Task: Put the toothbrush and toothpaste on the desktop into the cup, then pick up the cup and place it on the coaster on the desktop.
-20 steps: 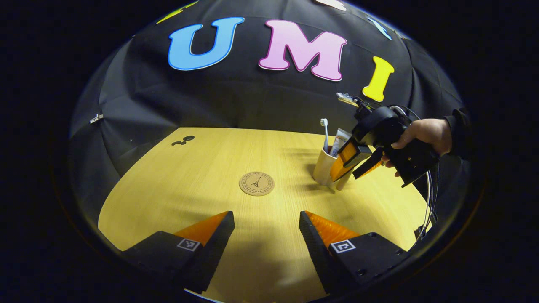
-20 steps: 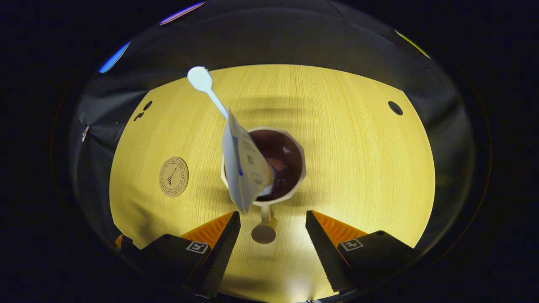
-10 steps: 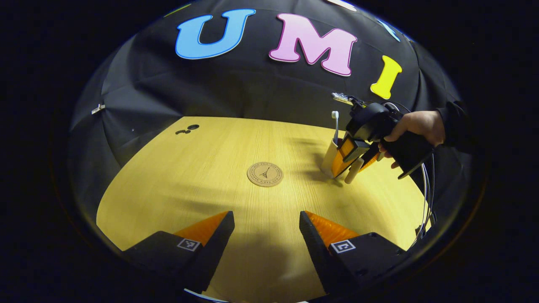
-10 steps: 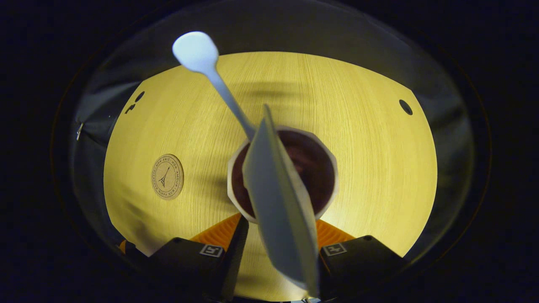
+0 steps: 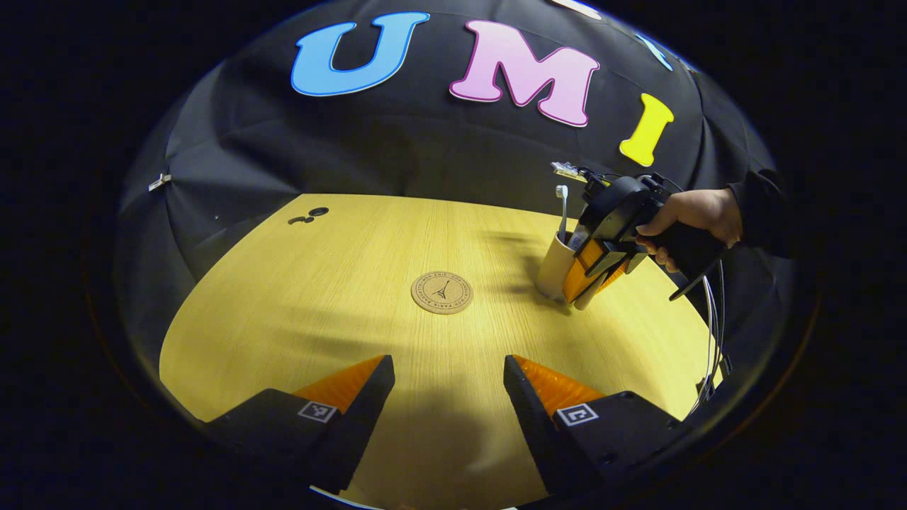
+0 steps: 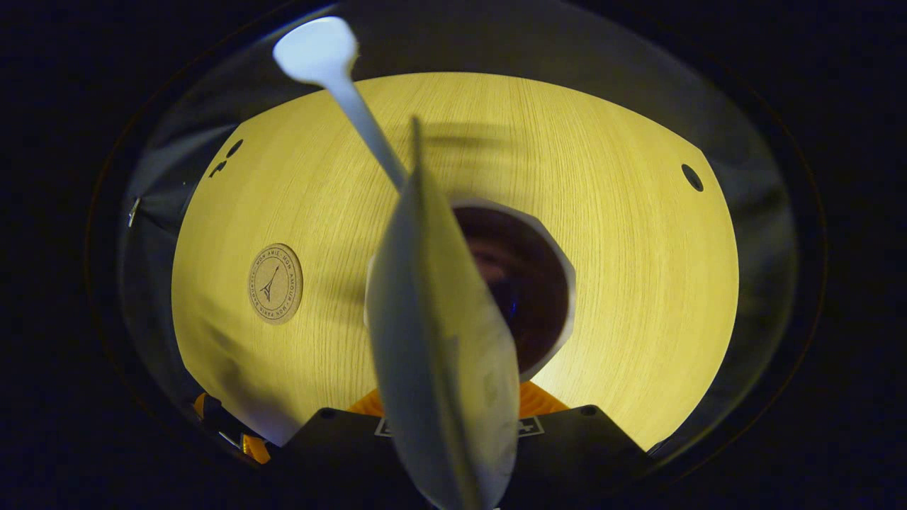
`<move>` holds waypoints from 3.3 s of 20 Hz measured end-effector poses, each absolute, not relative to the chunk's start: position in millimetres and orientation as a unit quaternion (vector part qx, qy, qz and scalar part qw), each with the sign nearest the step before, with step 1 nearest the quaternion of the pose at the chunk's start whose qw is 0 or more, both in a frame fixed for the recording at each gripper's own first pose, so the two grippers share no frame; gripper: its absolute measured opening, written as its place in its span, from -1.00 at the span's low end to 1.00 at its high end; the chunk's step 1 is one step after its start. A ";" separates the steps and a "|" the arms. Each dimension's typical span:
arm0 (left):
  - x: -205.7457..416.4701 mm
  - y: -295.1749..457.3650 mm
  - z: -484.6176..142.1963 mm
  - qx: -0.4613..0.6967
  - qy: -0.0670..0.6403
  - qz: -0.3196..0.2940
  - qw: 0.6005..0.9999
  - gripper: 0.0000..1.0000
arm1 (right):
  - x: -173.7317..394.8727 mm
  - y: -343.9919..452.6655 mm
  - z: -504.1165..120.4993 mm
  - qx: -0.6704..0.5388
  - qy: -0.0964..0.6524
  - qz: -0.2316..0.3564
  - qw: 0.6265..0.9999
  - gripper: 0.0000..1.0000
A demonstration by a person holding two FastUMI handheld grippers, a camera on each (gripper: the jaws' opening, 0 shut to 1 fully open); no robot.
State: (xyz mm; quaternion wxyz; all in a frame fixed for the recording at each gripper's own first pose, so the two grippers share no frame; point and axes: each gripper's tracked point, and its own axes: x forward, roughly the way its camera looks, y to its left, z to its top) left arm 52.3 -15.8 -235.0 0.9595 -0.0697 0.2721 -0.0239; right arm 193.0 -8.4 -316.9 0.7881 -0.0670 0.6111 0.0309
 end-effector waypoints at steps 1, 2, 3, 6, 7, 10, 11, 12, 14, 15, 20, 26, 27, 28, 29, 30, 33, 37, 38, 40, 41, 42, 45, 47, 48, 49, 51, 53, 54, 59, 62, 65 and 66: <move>51.5 -16.1 -236.0 -0.071 0.272 -0.026 0.959 0.94 | 192.6 -7.7 -316.8 -0.066 0.611 0.031 0.788 -0.48; 51.1 -16.5 -236.3 -0.072 0.273 -0.026 0.959 0.93 | 192.5 -7.7 -317.0 -0.066 0.611 0.030 0.788 -0.49; 50.5 -16.2 -236.9 -0.071 0.274 -0.026 0.959 0.94 | 192.8 -7.9 -315.5 -0.067 0.610 0.029 0.789 -0.50; 50.7 -16.3 -236.3 -0.070 0.274 -0.028 0.959 0.93 | 195.3 -8.7 -315.7 -0.074 0.602 0.025 0.795 -0.52; 50.4 -16.6 -235.7 -0.070 0.273 -0.028 0.959 0.93 | 197.1 -6.9 -312.6 -0.074 0.598 0.024 0.798 -0.53; 50.4 -16.1 -234.5 -0.066 0.271 -0.029 0.960 0.94 | 196.7 -3.0 -306.9 -0.076 0.595 0.030 0.799 -0.55; 50.0 -16.0 -234.8 -0.066 0.270 -0.029 0.960 0.94 | 197.1 -3.2 -304.3 -0.084 0.591 0.034 0.801 -0.55; 50.4 -15.4 -235.0 -0.066 0.271 -0.028 0.960 0.93 | 196.0 -3.2 -300.8 -0.094 0.587 0.036 0.803 -0.57; 50.0 -14.2 -235.3 -0.066 0.270 -0.027 0.960 0.93 | 195.0 1.9 -299.3 -0.096 0.584 0.041 0.805 -0.55; 48.9 -14.4 -235.2 -0.066 0.270 -0.026 0.960 0.94 | 194.2 4.5 -296.7 -0.093 0.584 0.044 0.805 -0.55; 45.5 -13.4 -232.7 -0.065 0.264 -0.027 0.962 0.94 | 197.3 36.1 -283.6 -0.088 0.574 0.067 0.812 -0.44; 37.5 -8.7 -234.6 -0.073 0.262 -0.023 0.962 0.93 | 197.7 89.3 -284.0 -0.096 0.569 0.107 0.810 -0.57; 35.9 -7.2 -236.3 -0.076 0.263 -0.021 0.962 0.94 | 195.9 99.7 -286.0 -0.095 0.571 0.113 0.808 -0.57; 35.2 -5.0 -237.0 -0.081 0.264 -0.018 0.961 0.93 | 196.0 108.6 -288.3 -0.094 0.572 0.118 0.806 -0.55; 32.1 -2.0 -238.3 -0.086 0.265 -0.014 0.960 0.92 | 194.9 116.7 -290.1 -0.096 0.572 0.124 0.805 -0.44; 31.0 1.9 -239.4 -0.091 0.266 -0.008 0.959 0.92 | 194.2 123.8 -291.8 -0.101 0.573 0.130 0.803 -0.55; 25.3 12.9 -243.5 -0.100 0.270 0.010 0.958 0.93 | 190.3 143.5 -299.1 -0.113 0.576 0.147 0.796 -0.45; 21.3 14.9 -242.4 -0.108 0.273 0.023 0.956 0.94 | 187.6 160.3 -310.3 -0.120 0.584 0.159 0.787 -0.45; 22.6 16.6 -244.2 -0.108 0.273 0.024 0.956 0.94 | 187.6 162.1 -311.7 -0.121 0.586 0.160 0.785 -0.55; 21.7 17.0 -244.8 -0.104 0.274 0.026 0.956 0.94 | 185.5 166.0 -314.5 -0.126 0.590 0.161 0.781 -0.57; 21.4 18.2 -246.1 -0.102 0.274 0.028 0.956 0.93 | 184.8 169.8 -316.2 -0.130 0.590 0.162 0.780 -0.57; 21.4 19.9 -246.6 -0.100 0.275 0.033 0.956 0.94 | 186.3 172.1 -317.1 -0.136 0.587 0.161 0.782 -0.56; 20.5 23.2 -247.4 -0.108 0.276 0.040 0.954 0.94 | 186.9 173.0 -318.7 -0.145 0.585 0.161 0.782 -0.55; 19.9 28.1 -249.3 -0.114 0.275 0.046 0.953 0.93 | 185.6 171.1 -318.6 -0.145 0.586 0.158 0.781 -0.55; 19.6 29.5 -249.2 -0.116 0.275 0.049 0.953 0.94 | 186.5 170.8 -319.0 -0.147 0.586 0.157 0.781 -0.54; 19.4 30.0 -249.2 -0.118 0.275 0.052 0.953 0.94 | 184.7 171.1 -319.5 -0.146 0.587 0.158 0.781 -0.40; 18.1 31.5 -248.4 -0.120 0.274 0.057 0.953 0.94 | 180.3 175.4 -318.1 -0.137 0.590 0.167 0.778 -0.14; 16.7 33.1 -248.6 -0.119 0.274 0.061 0.952 0.94 | 176.8 177.4 -317.0 -0.119 0.597 0.174 0.775 0.10; 16.1 33.1 -248.6 -0.119 0.275 0.063 0.952 0.93 | 176.9 177.4 -314.0 -0.112 0.596 0.174 0.776 0.59; 10.3 36.0 -244.5 -0.115 0.274 0.068 0.952 0.94 | 165.0 169.8 -296.7 -0.081 0.588 0.186 0.783 0.97; 8.1 35.8 -237.2 -0.116 0.272 0.069 0.953 0.94 | 157.3 159.1 -280.2 -0.070 0.568 0.189 0.798 0.97; 9.6 33.9 -222.3 -0.105 0.262 0.065 0.957 0.93 | 150.5 143.1 -258.9 -0.041 0.539 0.189 0.820 0.97; 12.3 31.5 -214.7 -0.102 0.255 0.061 0.959 0.93 | 150.2 138.5 -248.9 -0.019 0.520 0.188 0.833 0.98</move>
